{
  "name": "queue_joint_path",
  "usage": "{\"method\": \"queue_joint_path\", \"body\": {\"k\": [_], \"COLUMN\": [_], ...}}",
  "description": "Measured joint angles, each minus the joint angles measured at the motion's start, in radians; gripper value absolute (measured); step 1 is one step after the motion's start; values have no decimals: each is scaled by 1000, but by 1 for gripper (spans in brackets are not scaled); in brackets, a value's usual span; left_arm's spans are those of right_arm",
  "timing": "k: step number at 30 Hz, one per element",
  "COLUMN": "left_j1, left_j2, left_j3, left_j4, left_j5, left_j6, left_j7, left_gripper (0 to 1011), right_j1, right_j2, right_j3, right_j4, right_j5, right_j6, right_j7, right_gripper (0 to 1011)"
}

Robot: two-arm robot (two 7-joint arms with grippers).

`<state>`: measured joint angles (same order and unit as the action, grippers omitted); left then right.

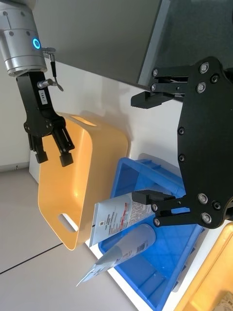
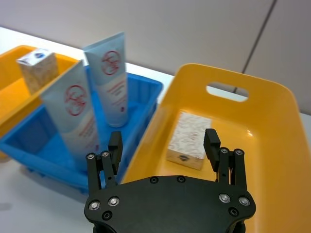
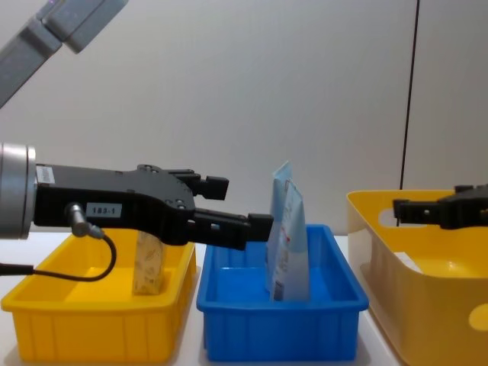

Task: Bimanual collaborative sorting of washing and personal care products

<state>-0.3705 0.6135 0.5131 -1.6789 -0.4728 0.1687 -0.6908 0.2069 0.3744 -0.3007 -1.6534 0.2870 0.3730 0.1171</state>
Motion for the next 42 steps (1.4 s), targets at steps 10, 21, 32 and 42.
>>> {"method": "queue_joint_path", "body": {"k": [10,21,32,42], "left_j1": [0,0,0,0], "left_j2": [0,0,0,0], "left_j3": [0,0,0,0], "left_j4": [0,0,0,0], "left_j5": [0,0,0,0], "left_j6": [0,0,0,0], "left_j7": [0,0,0,0], "left_gripper": [1001,1001,1001,1001], "right_j1": [6,23,35,50], "right_j2": [3,-10,-28,-52], "right_j3": [-29,-61,-91,-116], "right_j4": [-19,-22,-20,0], "right_j5": [-1,-17,-40,-64], "right_j6": [6,19,28,29], "right_j7": [56,87,102,103], "right_gripper": [1004,1003,1003,1004]}}
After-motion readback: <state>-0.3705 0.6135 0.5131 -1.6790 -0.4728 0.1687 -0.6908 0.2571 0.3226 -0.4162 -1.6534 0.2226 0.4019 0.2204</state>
